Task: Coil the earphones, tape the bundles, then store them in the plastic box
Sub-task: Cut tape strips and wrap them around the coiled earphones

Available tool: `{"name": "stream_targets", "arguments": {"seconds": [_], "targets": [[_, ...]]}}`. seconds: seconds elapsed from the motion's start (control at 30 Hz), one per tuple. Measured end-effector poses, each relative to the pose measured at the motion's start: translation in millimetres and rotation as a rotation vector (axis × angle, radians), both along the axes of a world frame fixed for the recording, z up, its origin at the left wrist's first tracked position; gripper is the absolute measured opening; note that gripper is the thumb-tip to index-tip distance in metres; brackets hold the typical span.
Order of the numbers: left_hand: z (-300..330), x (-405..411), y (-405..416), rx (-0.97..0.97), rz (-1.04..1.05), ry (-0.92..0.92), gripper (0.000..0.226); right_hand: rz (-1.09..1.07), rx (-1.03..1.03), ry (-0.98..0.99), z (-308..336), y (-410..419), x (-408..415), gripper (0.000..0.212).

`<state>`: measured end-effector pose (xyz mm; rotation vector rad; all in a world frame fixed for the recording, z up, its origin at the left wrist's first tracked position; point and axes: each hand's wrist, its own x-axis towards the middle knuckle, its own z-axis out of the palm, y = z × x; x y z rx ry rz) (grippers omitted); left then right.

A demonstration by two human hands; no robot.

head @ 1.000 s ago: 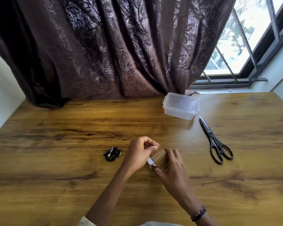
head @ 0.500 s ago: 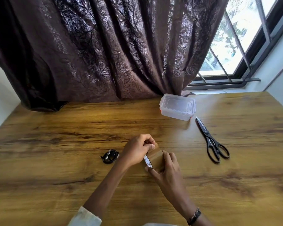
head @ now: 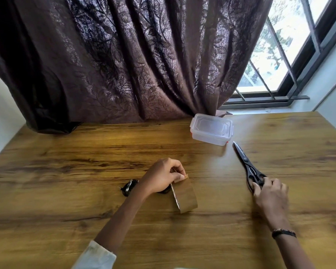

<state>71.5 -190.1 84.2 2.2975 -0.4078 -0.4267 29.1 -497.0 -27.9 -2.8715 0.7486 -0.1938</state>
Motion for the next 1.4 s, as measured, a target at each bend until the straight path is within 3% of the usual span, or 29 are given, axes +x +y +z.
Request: {"name": "stream_targets", "arguments": {"seconds": [0.33,0.53,0.63,0.8,0.93,1.1,1.4], "targets": [[-2,0,1,-0.013,0.019,-0.011,0.005,0.028,0.064,0.265,22,-11,29,0.042],[-4,1,2,-0.019,0.010,-0.027,0.004,0.129,0.182,0.390,47,-1,4,0.031],[-5,1,2,-0.012,0.001,-0.043,0.005,0.269,0.411,0.283,60,-6,-12,0.017],[-7,1,1,-0.005,-0.014,-0.082,0.007,0.590,0.584,0.085,87,-12,-25,0.030],[-3,-5,1,0.002,-0.039,-0.173,0.007,0.738,0.513,0.070,105,-18,-20,0.043],[-5,-11,4,0.033,-0.077,-0.260,0.007,0.820,0.435,0.219,108,-19,-11,0.065],[-4,-14,4,0.071,-0.126,-0.311,0.006,0.914,0.347,0.210,115,-9,2,0.059]]}}
